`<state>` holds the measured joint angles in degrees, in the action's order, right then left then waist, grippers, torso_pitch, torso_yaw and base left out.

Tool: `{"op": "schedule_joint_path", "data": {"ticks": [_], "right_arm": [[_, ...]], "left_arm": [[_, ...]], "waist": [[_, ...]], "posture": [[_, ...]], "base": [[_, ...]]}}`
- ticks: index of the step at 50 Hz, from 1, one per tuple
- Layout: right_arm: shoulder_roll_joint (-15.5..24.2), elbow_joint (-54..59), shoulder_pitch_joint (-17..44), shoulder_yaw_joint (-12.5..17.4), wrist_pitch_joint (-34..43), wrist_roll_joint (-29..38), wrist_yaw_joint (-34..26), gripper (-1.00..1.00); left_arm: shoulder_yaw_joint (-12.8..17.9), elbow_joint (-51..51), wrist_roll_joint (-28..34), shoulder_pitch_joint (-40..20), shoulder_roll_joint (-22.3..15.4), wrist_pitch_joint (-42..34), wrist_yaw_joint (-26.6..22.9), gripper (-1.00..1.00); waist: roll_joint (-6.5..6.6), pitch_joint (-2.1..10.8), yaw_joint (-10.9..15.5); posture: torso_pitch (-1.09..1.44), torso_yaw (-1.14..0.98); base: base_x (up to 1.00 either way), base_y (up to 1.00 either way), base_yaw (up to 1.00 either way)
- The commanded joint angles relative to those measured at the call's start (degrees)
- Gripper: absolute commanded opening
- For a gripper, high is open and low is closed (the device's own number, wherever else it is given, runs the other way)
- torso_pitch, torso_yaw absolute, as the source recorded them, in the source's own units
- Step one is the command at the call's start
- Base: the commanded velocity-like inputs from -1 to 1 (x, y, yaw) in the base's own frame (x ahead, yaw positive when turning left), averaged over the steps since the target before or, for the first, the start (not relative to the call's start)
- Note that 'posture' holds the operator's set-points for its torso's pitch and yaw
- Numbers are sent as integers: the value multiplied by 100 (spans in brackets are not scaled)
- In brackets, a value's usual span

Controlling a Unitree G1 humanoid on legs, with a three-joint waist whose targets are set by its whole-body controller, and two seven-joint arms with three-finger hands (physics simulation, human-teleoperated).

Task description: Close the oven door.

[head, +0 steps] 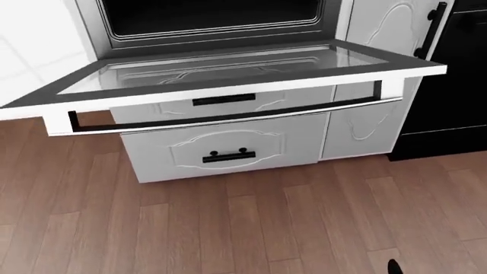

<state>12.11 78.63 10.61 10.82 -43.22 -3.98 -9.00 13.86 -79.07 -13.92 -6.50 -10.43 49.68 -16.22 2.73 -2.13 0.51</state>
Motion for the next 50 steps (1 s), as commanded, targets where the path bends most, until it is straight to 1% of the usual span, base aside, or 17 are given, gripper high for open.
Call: {"op": "schedule_joint_path", "data": {"ticks": [1, 6, 10, 11, 13, 18, 21, 23, 24, 27, 34, 36, 38, 39, 43, 46, 50], "right_arm": [[160, -156, 93, 92, -168, -102, 60, 100], [154, -168, 117, 102, -128, -158, 25, 100], [156, -164, 116, 99, -122, -174, 4, 100], [157, -163, 116, 99, -121, -175, 4, 100], [155, -164, 116, 93, -119, -174, 2, 100], [153, -158, 104, 89, -128, -171, 3, 100], [153, -158, 104, 89, -127, -172, 3, 100], [153, -155, 98, 90, -131, -172, 0, 100], [154, -154, 97, 92, -131, -174, -2, 100], [154, -155, 102, 90, -129, -171, 0, 100], [147, -150, 92, 92, -132, -171, -4, 100], [149, -152, 98, 94, -125, -172, -7, 100], [148, -156, 106, 94, -119, -176, -10, 100], [148, -157, 107, 94, -121, -176, -9, 100], [152, -164, 116, 93, -114, -183, -17, 100], [153, -166, 116, 94, -109, -190, -25, 100], [159, -170, 128, 95, -95, -201, -33, 100]], "left_arm": [[-29, 132, 24, -94, 4, 159, -47, 100], [-37, 146, 4, -103, 2, 148, -54, 100], [-29, 128, -7, -117, -18, 131, -78, 100], [-24, 127, -11, -117, -23, 129, -85, 100], [-23, 128, -11, -109, -18, 137, -84, 100], [-36, 136, -1, -89, -4, 153, -63, 100], [-43, 136, 2, -85, -1, 155, -59, 100], [-42, 135, 1, -84, -3, 152, -58, 100], [-39, 136, -4, -89, -6, 147, -60, 100], [-40, 137, -4, -92, -4, 146, -54, 100], [-7, 105, -7, -126, -36, 118, -88, 100], [-3, 111, -1, -128, -30, 119, -82, 100], [-16, 119, 16, -111, -9, 137, -60, 100], [-19, 123, 18, -106, -6, 139, -58, 100], [-30, 138, 14, -98, 5, 144, -45, 100], [-35, 142, 8, -100, 4, 141, -48, 100], [-19, 131, -17, -121, -22, 116, -78, 100]], "waist": [[-81, 60, -37], [-402, 13, -53], [-833, 89, -64], [-577, 79, -134], [-674, 89, -131], [-463, 65, -139], [-145, 47, -152], [271, 161, -132], [148, 162, -104], [25, 61, -37], [-370, 47, -47], [-532, 55, -39], [-817, 95, -43], [-633, 64, -77], [-627, 123, -136], [-487, 72, -133], [-51, 74, -145]], "posture": [[0, 0], [0, 0], [0, 0], [0, 0], [0, 0], [0, 0], [0, 0], [0, 0], [0, 0], [0, 0], [0, 0], [0, 0], [0, 0], [0, 0], [0, 0], [0, 0], [0, 0]], "base": [[10, 27, 0], [11, 28, 0], [9, 28, 0], [9, 27, 0], [9, 28, 0], [10, 28, 0], [10, 28, 0], [10, 29, 0], [9, 29, 0], [10, 29, 0], [10, 29, 0], [9, 29, 0], [11, 29, 0], [9, 30, 0], [10, 29, 0], [10, 29, 0], [10, 29, 0]]}}
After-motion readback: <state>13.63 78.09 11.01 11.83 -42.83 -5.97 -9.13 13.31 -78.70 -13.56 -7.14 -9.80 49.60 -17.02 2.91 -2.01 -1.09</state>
